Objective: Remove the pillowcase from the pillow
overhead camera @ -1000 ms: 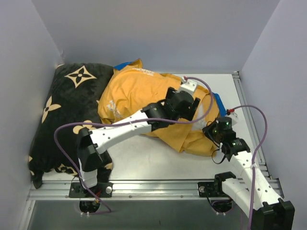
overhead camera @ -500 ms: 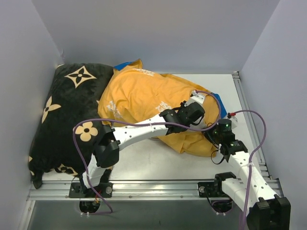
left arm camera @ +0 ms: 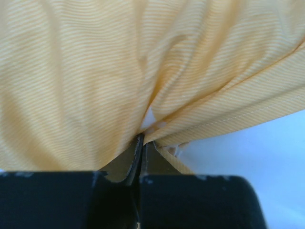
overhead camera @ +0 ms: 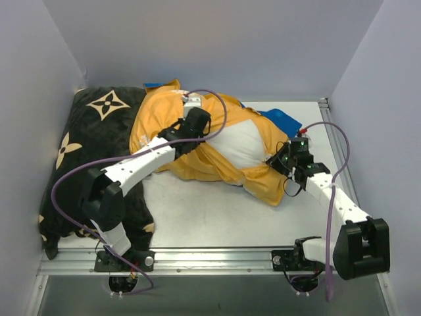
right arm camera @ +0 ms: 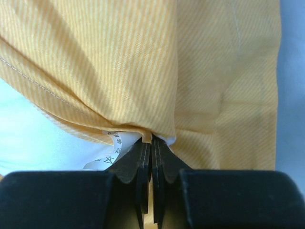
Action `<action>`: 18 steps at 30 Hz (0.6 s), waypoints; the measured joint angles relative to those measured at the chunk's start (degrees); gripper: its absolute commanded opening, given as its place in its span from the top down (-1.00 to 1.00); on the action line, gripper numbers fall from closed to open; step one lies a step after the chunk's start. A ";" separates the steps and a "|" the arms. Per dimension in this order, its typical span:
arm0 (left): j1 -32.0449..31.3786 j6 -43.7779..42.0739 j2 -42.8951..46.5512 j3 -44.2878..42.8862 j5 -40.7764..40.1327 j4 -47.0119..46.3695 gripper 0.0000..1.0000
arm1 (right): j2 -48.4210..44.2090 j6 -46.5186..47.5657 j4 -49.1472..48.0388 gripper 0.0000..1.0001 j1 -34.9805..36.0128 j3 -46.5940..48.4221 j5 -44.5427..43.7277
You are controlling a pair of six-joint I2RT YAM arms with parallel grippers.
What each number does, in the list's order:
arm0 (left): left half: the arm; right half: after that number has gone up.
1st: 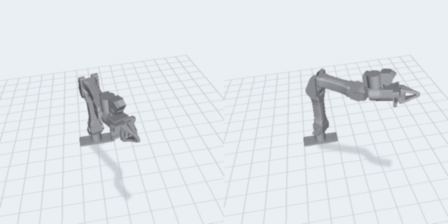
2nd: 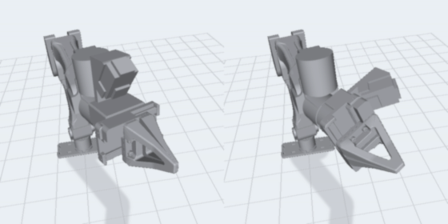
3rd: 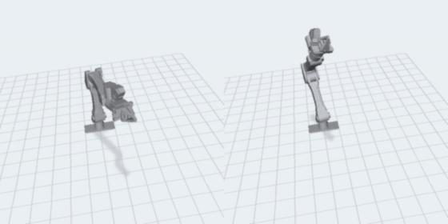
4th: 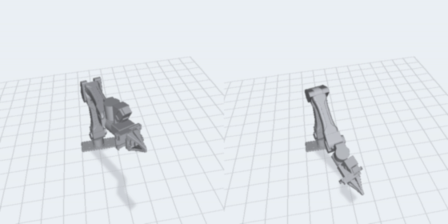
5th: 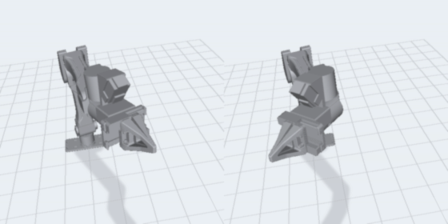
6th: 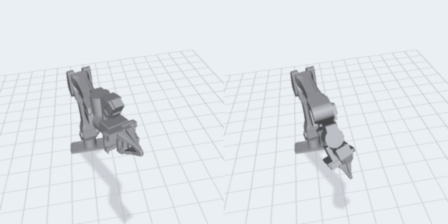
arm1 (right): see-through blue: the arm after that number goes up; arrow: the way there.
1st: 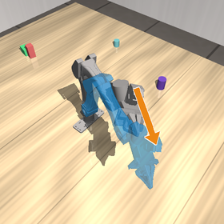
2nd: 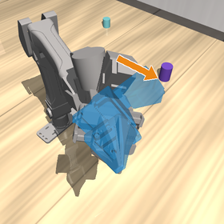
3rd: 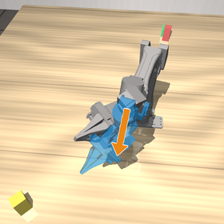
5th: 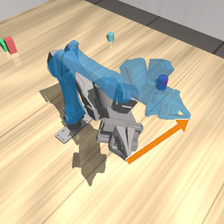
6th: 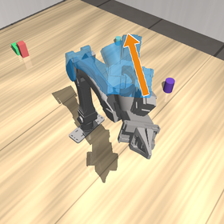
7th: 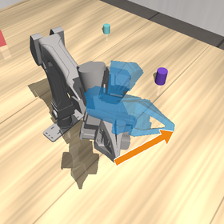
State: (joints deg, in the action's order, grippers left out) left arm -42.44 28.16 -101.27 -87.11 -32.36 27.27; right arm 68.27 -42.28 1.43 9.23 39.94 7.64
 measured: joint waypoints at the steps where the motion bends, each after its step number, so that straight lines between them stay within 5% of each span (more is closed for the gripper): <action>1: 1.90 0.48 1.42 1.09 0.79 -0.61 1.00 | 1.31 0.48 0.04 0.95 0.17 1.66 0.46; 6: 3.98 1.01 2.75 2.23 3.26 -1.75 1.00 | 4.35 2.58 -0.15 0.79 1.01 5.33 1.25; 12: 2.08 0.94 -1.60 1.60 4.31 -2.10 1.00 | 1.92 2.58 -1.29 0.12 1.05 -1.79 -0.39; 15: -0.20 -0.11 -3.54 0.83 3.45 -1.81 0.96 | -0.33 0.66 -5.14 0.41 0.44 -8.68 -0.72; 16: -1.20 -0.48 -3.91 0.50 3.19 -1.55 0.91 | -0.24 -0.31 -8.31 0.69 -0.24 -11.02 0.74; 18: -2.73 -1.81 -4.46 -0.57 2.67 -0.83 0.72 | 1.97 -2.45 -17.35 0.87 -1.55 -15.30 4.81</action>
State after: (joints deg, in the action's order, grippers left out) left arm -45.17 26.35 -105.73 -87.68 -29.69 26.44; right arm 70.24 -44.73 -15.92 7.68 24.64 12.45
